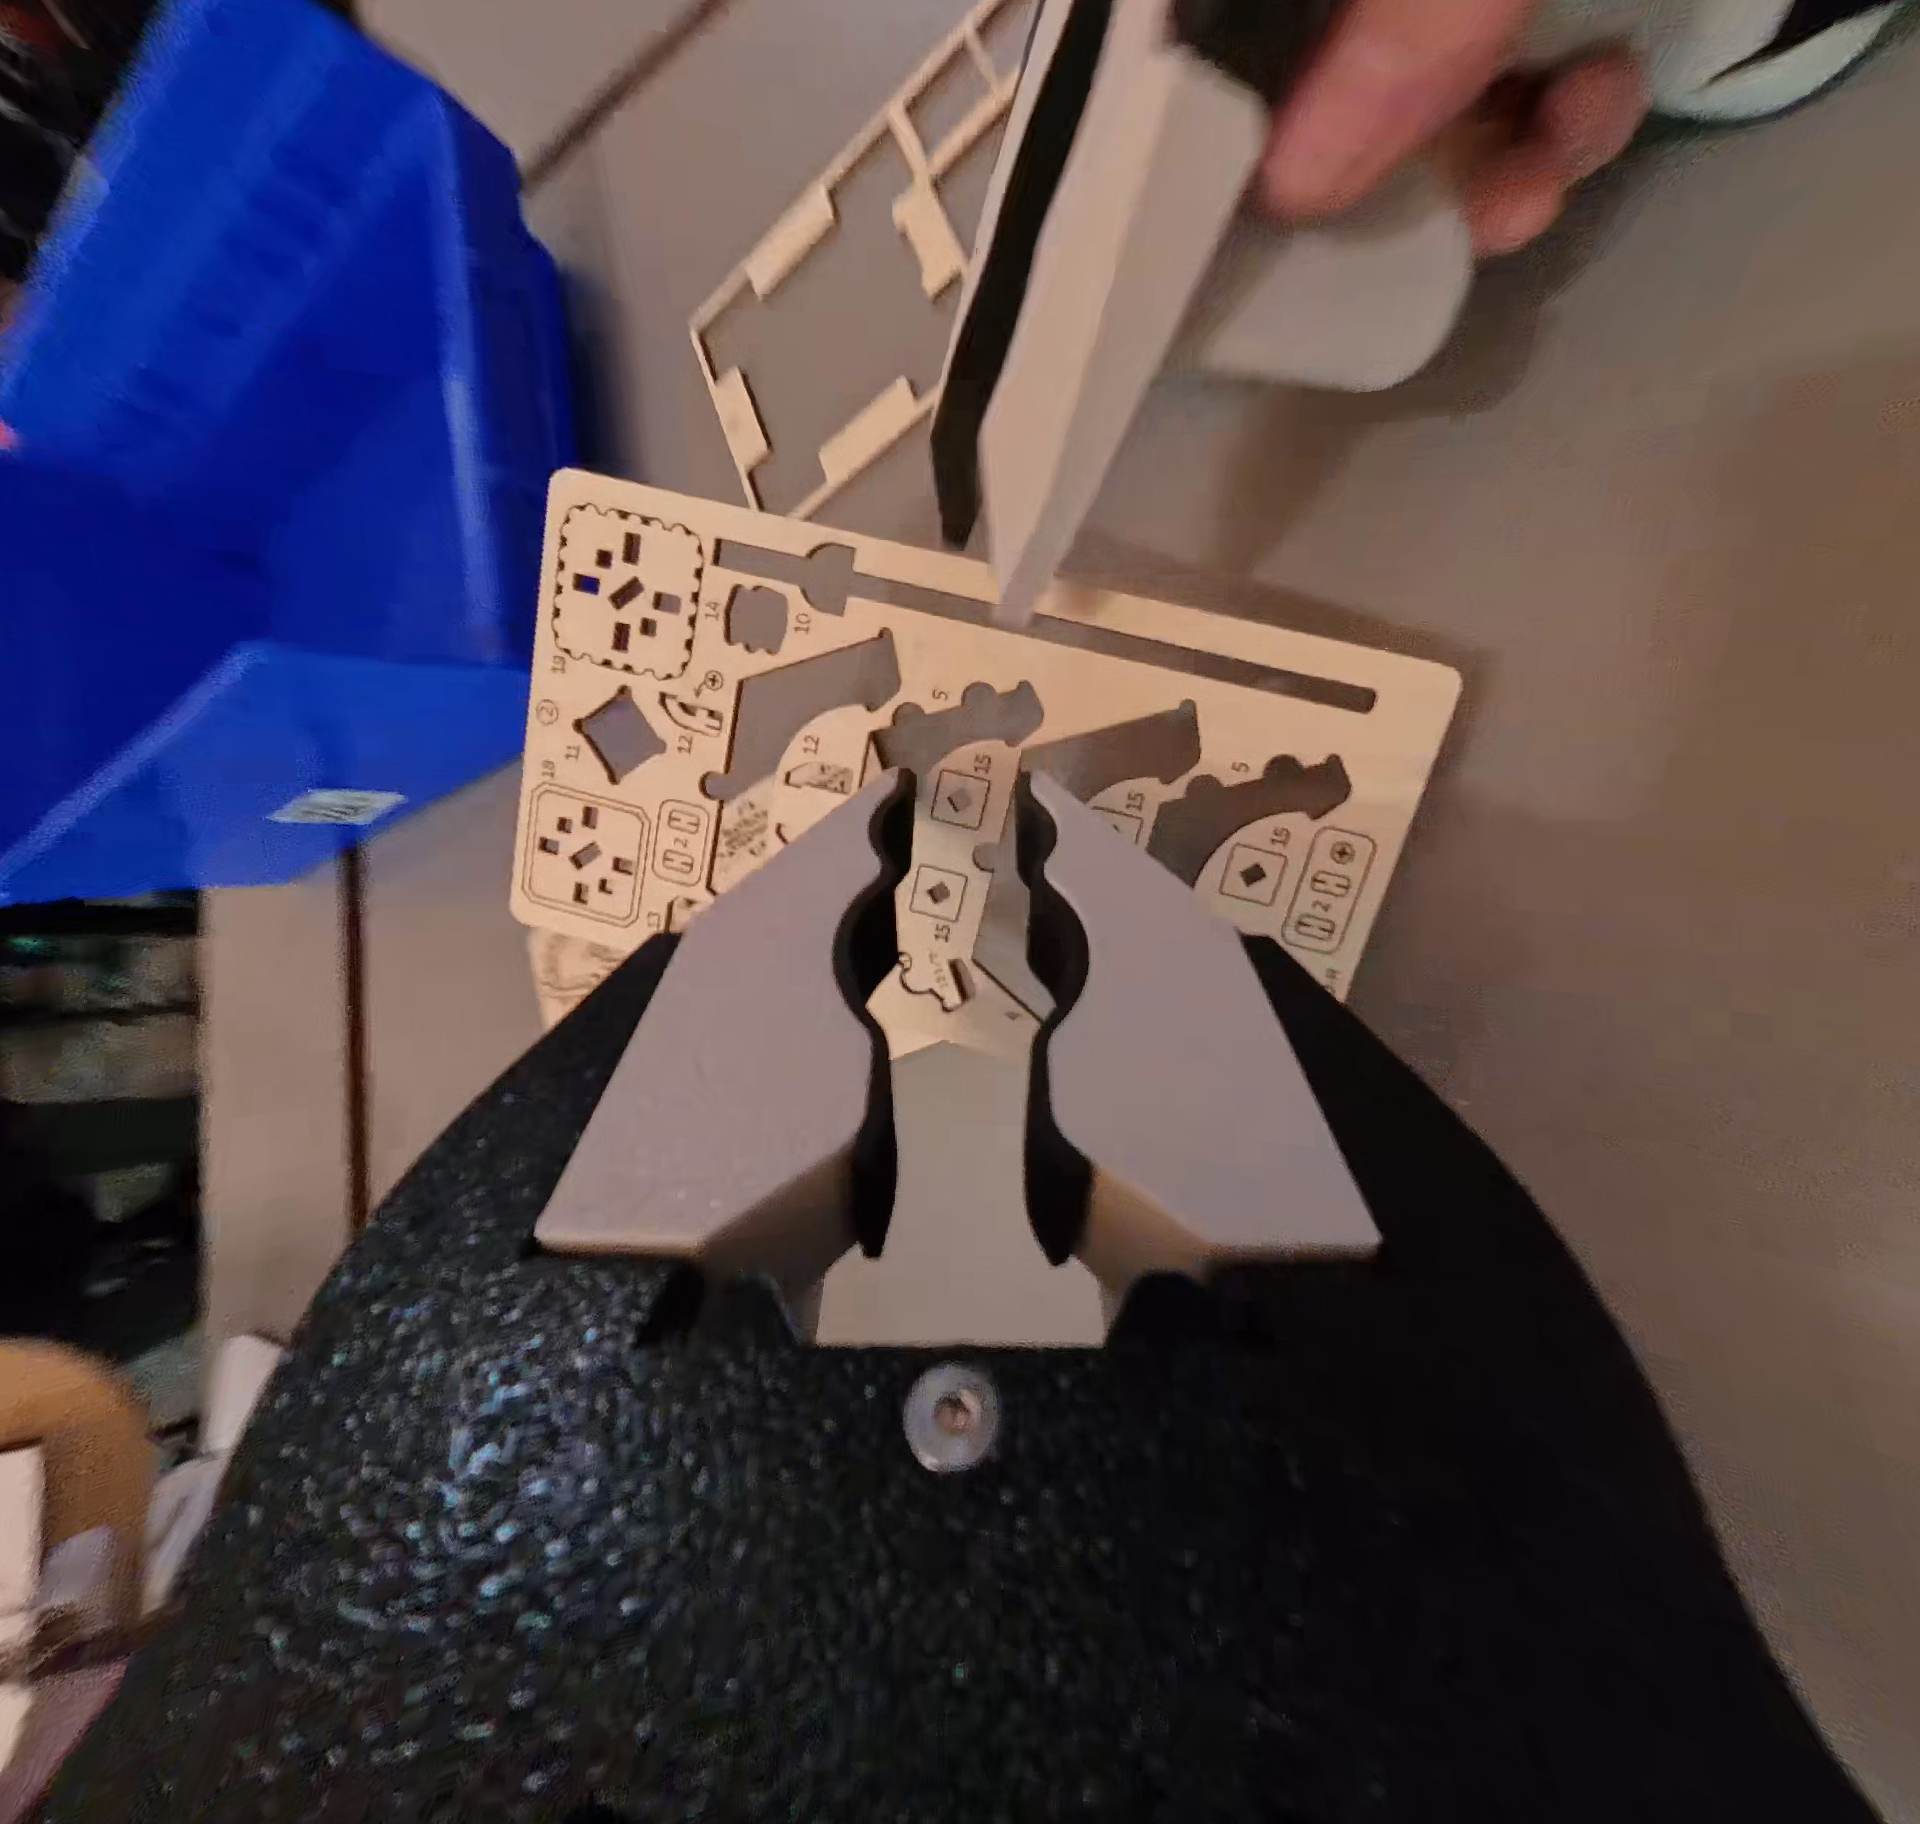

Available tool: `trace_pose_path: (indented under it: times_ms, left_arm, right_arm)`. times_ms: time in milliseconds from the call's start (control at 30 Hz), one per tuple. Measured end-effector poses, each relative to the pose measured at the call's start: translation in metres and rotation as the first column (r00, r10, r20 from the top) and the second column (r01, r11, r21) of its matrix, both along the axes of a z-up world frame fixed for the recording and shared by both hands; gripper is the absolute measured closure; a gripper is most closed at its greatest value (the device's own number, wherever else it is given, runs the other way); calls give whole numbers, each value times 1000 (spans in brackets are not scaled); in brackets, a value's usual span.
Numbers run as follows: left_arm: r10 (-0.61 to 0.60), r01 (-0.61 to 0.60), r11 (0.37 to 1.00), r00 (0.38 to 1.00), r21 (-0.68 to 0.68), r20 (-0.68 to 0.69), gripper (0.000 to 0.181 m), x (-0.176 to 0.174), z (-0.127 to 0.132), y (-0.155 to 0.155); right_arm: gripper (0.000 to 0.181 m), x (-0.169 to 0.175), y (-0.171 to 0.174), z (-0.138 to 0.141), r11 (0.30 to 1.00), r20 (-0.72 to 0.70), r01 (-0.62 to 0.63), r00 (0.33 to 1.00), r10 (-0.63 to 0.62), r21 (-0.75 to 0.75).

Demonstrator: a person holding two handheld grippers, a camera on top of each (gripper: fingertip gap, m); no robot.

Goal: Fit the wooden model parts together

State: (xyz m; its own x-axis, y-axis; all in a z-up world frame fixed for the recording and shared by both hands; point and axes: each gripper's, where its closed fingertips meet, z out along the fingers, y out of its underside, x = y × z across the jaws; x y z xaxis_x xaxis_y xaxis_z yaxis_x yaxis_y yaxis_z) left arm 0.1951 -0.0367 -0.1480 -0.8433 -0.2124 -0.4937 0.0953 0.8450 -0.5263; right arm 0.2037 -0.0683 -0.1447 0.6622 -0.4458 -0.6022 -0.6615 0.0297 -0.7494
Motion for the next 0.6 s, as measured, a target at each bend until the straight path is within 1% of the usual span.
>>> trace_pose_path:
  times_ms: [67, 100, 133, 200, 267, 300, 367, 467, 500, 533, 567, 600]
  left_arm:
    - [-2, 5, 1000, 997, -30, 82, 165, -15, 13, -3]
    - [-6, 12, 998, 994, -56, 110, 165, -23, 18, -6]
    - [-5, 17, 996, 990, -87, 140, 165, -30, 24, -8]
    - [26, -7, 994, 984, -105, 177, 165, -37, 27, -5]
    - [75, -55, 991, 983, -120, 166, 167, -41, 22, 3]
    - [97, -74, 985, 984, -154, 147, 166, -44, 21, 5]
    - [142, -119, 963, 986, -244, 81, 167, -51, 20, 9]
    - [207, -198, 925, 978, -325, -8, 175, -55, 16, 16]
    - [231, -227, 913, 973, -338, -27, 174, -54, 15, 18]
    - [254, -257, 897, 966, -359, -57, 168, -53, 15, 19]
    - [301, -316, 865, 948, -389, -101, 159, -50, 16, 22]
    - [351, -383, 820, 924, -426, -154, 153, -45, 19, 26]
  right_arm:
    - [129, -15, 15, 14, 987, -20, -98, 995, 101, 127]
    - [133, -25, 23, 20, 969, -34, -157, 985, 166, 190]
    - [142, -35, 31, 23, 949, -44, -217, 972, 232, 227]
    - [177, -51, 43, 25, 920, -23, -317, 943, 331, 231]
    - [180, -48, 46, 19, 943, -22, -290, 955, 297, 165]
    - [181, -45, 46, 15, 953, -25, -270, 961, 275, 135]
    - [180, -42, 43, 14, 961, -30, -247, 967, 253, 126]
    - [179, -41, 36, 3, 969, -61, -234, 969, 239, 77]
    - [177, -41, 35, -1, 970, -71, -236, 968, 241, 65]
    - [178, -43, 36, -2, 966, -87, -247, 963, 253, 76]
    - [179, -46, 37, 1, 958, -92, -266, 957, 276, 103]
    - [180, -48, 38, 4, 952, -87, -279, 953, 291, 129]
